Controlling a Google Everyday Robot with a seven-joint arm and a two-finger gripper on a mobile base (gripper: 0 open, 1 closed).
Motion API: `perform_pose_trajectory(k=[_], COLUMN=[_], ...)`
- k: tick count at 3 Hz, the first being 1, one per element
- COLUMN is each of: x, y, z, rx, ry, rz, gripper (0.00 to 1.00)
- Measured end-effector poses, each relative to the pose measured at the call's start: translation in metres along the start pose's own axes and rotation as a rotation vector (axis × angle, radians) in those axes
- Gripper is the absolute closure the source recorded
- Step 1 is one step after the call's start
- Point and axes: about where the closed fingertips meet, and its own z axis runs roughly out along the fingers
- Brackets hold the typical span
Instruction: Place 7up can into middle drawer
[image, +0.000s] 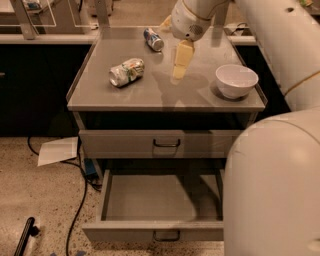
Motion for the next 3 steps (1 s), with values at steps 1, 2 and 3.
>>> perform_pose_trajectory(k=[1,2,3], x=[-0.016,-0.034,-0.051], y=[-0.017,-0.032,-0.044], z=[0.021,0.042,0.062], rx=[-0.031,-0.053,-0.065], ry=[-0.020,-0.051,-0.062], rz=[-0.048,-0.093,-0.130], gripper=[0.00,0.00,0.00])
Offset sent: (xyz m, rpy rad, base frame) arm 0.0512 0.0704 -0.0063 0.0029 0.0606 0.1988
